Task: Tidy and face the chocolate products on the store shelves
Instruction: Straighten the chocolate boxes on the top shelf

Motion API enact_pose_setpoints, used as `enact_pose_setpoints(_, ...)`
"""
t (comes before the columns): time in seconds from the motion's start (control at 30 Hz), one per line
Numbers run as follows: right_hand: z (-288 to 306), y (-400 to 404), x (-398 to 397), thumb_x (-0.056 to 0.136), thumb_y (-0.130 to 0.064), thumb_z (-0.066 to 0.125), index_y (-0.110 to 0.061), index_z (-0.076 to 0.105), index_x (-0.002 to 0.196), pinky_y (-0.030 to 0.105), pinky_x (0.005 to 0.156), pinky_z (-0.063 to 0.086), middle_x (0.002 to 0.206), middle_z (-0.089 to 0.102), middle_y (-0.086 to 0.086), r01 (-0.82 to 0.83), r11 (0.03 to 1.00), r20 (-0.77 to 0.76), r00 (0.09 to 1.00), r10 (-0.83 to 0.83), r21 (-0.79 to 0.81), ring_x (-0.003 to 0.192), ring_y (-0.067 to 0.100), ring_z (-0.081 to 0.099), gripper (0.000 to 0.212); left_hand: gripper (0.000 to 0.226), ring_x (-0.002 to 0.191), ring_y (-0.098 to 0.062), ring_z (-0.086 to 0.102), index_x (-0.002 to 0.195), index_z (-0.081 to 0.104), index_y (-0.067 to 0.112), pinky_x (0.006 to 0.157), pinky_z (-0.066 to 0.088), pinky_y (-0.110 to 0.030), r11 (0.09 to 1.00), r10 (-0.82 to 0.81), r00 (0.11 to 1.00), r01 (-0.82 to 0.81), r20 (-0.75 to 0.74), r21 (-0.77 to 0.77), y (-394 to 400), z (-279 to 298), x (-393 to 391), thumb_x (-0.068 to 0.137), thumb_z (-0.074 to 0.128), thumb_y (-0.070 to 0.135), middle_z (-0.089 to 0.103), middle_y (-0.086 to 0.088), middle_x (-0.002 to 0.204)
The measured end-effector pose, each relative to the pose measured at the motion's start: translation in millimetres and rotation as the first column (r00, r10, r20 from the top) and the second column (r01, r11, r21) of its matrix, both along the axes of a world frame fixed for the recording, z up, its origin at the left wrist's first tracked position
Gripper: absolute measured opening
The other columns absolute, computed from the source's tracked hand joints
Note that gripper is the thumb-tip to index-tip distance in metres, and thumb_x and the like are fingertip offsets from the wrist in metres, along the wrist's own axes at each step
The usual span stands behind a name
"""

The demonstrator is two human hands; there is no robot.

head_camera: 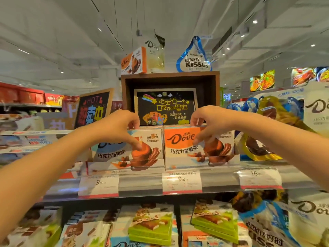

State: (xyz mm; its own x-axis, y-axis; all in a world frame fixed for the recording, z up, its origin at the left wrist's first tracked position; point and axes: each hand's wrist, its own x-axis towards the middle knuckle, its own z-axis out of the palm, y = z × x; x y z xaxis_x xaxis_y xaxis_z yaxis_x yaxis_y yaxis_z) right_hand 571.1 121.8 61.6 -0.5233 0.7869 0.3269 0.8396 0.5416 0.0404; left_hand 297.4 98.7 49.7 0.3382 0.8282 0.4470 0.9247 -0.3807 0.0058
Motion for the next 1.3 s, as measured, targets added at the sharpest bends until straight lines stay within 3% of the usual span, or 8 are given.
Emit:
enact_pose_setpoints(0.13, 9.8, -3.9, 3.2, 0.071, -0.034, 0.078, -0.015, 0.055, 0.097, 0.032, 0.073, 0.056, 0.100, 0.060, 0.001, -0.084, 0.996, -0.101, 0.991, 0.084, 0.005, 0.094, 0.020, 0.060, 0.039, 0.044, 0.083, -0.015, 0.055, 0.080, 0.049, 0.023, 0.072, 0.050, -0.037, 1.000, -0.009, 1.000, 0.009, -0.007, -0.008, -5.5, 6.7, -1.2, 0.059, 0.082, 0.044, 0.058, 0.005, 0.087)
enact_pose_setpoints(0.27, 27.4, -17.1, 4.7, 0.071, -0.033, 0.077, -0.019, 0.054, 0.095, 0.027, 0.063, 0.057, 0.094, 0.064, -0.004, -0.105, 0.993, -0.200, 0.973, 0.112, 0.044, 0.086, 0.013, 0.063, 0.036, 0.040, 0.085, -0.018, 0.065, 0.079, 0.045, 0.021, 0.069, 0.056, -0.043, 0.996, -0.088, 0.990, 0.084, 0.109, 0.039, -18.2, 15.7, -5.9, 0.067, 0.081, 0.031, 0.066, -0.002, 0.088)
enact_pose_setpoints(0.53, 56.1, -37.7, -8.9, 0.067, -0.038, 0.079, -0.020, 0.062, 0.095, 0.019, 0.059, 0.050, 0.090, 0.063, -0.010, -0.074, 0.990, -0.266, 0.958, 0.105, 0.124, 0.075, 0.004, 0.060, 0.036, 0.036, 0.064, -0.001, 0.067, 0.085, 0.043, 0.016, 0.047, 0.051, -0.016, 0.958, -0.187, 0.928, 0.101, 0.321, 0.267, -51.2, 66.7, -24.3, 0.071, 0.075, 0.024, 0.065, 0.008, 0.075)
enact_pose_setpoints(0.67, 52.4, -37.7, -32.7, 0.065, -0.038, 0.080, -0.019, 0.065, 0.092, 0.016, 0.055, 0.050, 0.086, 0.068, -0.008, -0.117, 0.982, -0.246, 0.957, 0.151, 0.149, 0.070, 0.008, 0.066, 0.036, 0.041, 0.070, -0.010, 0.062, 0.093, 0.042, 0.011, 0.052, 0.047, -0.020, 0.933, -0.148, 0.947, 0.038, 0.285, 0.357, -57.3, 76.1, -38.3, 0.072, 0.076, 0.021, 0.062, 0.002, 0.077)
enact_pose_setpoints(0.8, 43.8, -33.7, -62.4, 0.065, -0.038, 0.081, -0.019, 0.067, 0.095, 0.017, 0.055, 0.051, 0.088, 0.067, -0.008, -0.165, 0.971, -0.251, 0.946, 0.206, 0.175, 0.073, 0.011, 0.068, 0.039, 0.041, 0.073, -0.019, 0.059, 0.093, 0.045, 0.010, 0.053, 0.043, -0.019, 0.931, -0.068, 0.969, -0.024, 0.238, 0.364, -62.7, 73.2, -59.0, 0.071, 0.078, 0.019, 0.058, -0.002, 0.083)
enact_pose_setpoints(0.93, 38.2, -29.3, -91.6, 0.067, -0.043, 0.079, -0.017, 0.067, 0.099, 0.029, 0.066, 0.058, 0.093, 0.068, -0.004, -0.180, 0.958, -0.187, 0.957, 0.223, 0.224, 0.077, 0.010, 0.064, 0.043, 0.038, 0.068, -0.011, 0.060, 0.087, 0.047, 0.017, 0.051, 0.043, -0.021, 0.938, 0.003, 0.978, -0.075, 0.209, 0.338, -82.6, 81.8, -85.4, 0.068, 0.080, 0.021, 0.061, 0.004, 0.079)
enact_pose_setpoints(1.03, 34.2, -24.4, -111.3, 0.068, -0.042, 0.080, -0.015, 0.067, 0.096, 0.034, 0.066, 0.058, 0.091, 0.069, -0.002, -0.211, 0.954, -0.175, 0.952, 0.250, 0.214, 0.075, 0.011, 0.066, 0.041, 0.036, 0.060, -0.007, 0.066, 0.084, 0.049, 0.020, 0.043, 0.047, -0.017, 0.967, 0.001, 0.973, -0.061, 0.232, 0.249, -97.1, 85.6, -98.0, 0.066, 0.080, 0.023, 0.067, 0.015, 0.064)
enact_pose_setpoints(1.3, 26.9, -15.3, -155.0, 0.071, -0.044, 0.076, -0.012, 0.068, 0.093, 0.035, 0.067, 0.053, 0.089, 0.068, 0.001, -0.272, 0.934, -0.100, 0.948, 0.301, 0.234, 0.078, 0.016, 0.062, 0.040, 0.038, 0.066, -0.010, 0.070, 0.085, 0.050, 0.019, 0.055, 0.051, -0.024, 0.990, -0.002, 0.967, -0.034, 0.255, 0.138, -105.8, 75.3, -116.4, 0.062, 0.078, 0.028, 0.074, 0.006, 0.077)
